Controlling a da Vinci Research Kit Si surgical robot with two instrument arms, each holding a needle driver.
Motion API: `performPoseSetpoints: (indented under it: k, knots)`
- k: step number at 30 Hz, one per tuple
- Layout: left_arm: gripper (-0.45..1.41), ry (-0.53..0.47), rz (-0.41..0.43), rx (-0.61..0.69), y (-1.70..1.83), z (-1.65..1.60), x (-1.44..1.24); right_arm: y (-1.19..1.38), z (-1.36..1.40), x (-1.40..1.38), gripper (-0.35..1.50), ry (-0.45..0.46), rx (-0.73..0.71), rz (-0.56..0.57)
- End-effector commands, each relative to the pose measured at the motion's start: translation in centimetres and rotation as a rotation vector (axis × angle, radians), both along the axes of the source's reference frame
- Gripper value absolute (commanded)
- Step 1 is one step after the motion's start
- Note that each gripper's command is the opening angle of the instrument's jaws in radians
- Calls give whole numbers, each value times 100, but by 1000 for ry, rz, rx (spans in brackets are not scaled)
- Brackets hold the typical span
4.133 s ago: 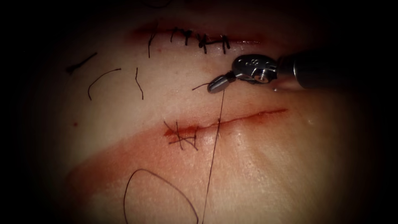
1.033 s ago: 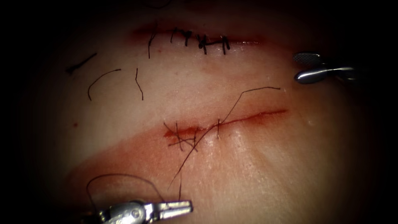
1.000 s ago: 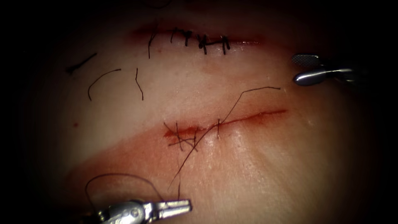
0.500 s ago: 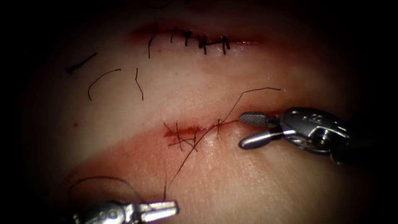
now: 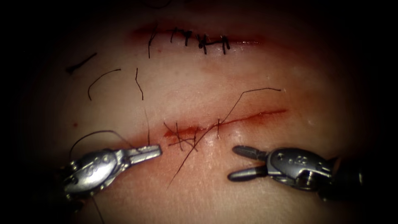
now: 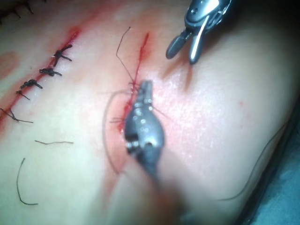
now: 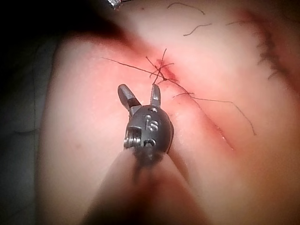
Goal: Wound Closure
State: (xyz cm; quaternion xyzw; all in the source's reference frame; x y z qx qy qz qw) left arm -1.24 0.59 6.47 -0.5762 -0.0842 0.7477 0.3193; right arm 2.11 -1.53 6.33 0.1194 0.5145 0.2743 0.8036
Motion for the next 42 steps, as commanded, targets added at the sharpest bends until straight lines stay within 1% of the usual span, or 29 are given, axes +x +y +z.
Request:
performPoseSetpoints:
  k: [1, 2, 3, 4, 6, 8, 11, 15, 16, 20, 22, 23, 24, 25, 27, 29, 30, 32, 33, 37, 39, 41, 42]
  knots:
    - [36, -4, -6, 19, -6, 9, -8, -7, 2, 2, 118, 1, 0, -5]
    - [88, 1, -19, 31, -9, 15, -11, -7, 1, 0, 118, 2, 1, -6]
    - [88, 1, -19, 31, -9, 15, -11, -7, 1, 0, 118, 2, 1, -6]
    - [101, 4, -25, 35, -10, 16, -13, -7, 1, -1, 118, 2, 1, -6]
    - [114, 11, -37, 31, -12, 19, -18, -7, 1, -1, 118, 2, 1, -6]
    - [118, 8, -33, 29, -15, 21, -22, -8, 1, -1, 118, 2, 0, -6]
    - [121, 21, -7, 33, -20, 24, -27, -10, 0, -2, 118, 2, 0, -7]
    - [121, 55, 26, 41, -24, 30, -27, -12, -3, -4, 118, 3, -1, -8]
    - [119, 84, 43, 45, -24, 37, -26, -14, -4, -3, 118, 2, -1, -8]
    - [119, 94, 47, 57, -27, 48, -26, -19, -6, 2, 118, -5, -8, -11]
    - [119, 104, 47, 51, -32, 55, -28, -22, -7, 10, 118, -15, -8, -10]
    - [118, 114, 62, 51, -38, 61, -31, -22, -10, 19, 118, -24, -20, -20]
    - [118, 114, 62, 51, -38, 61, -31, -22, -10, 19, 118, -24, -20, -20]
    - [118, 128, 69, 57, -40, 65, -34, -22, -11, 25, 118, -23, -16, -26]
    - [118, 150, 83, 61, -43, 69, -38, -21, -16, 42, 118, -14, -5, -39]
    - [118, 162, 91, 63, -44, 73, -40, -19, -22, 59, 113, 5, -5, -53]
    - [114, 168, 91, 62, -41, 77, -38, -16, -27, 71, 111, 15, -9, -63]
    - [114, 172, 87, 61, -39, 79, -36, -14, -29, 75, 111, 14, -16, -69]
    - [114, 179, 73, 110, -38, 85, -30, -10, -29, 75, 108, 13, -19, -69]
    - [114, 183, 65, 128, -42, 89, -30, -11, -27, 73, 106, 12, -22, -66]
    - [114, 191, 61, 125, -46, 91, -33, -10, -26, 76, 103, 8, -21, -65]
    - [114, 196, 63, 125, -51, 93, -38, -8, -27, 85, 100, 5, -25, -61]
    - [114, 206, 65, 125, -54, 94, -42, -4, -28, 99, 91, 2, -32, -59]
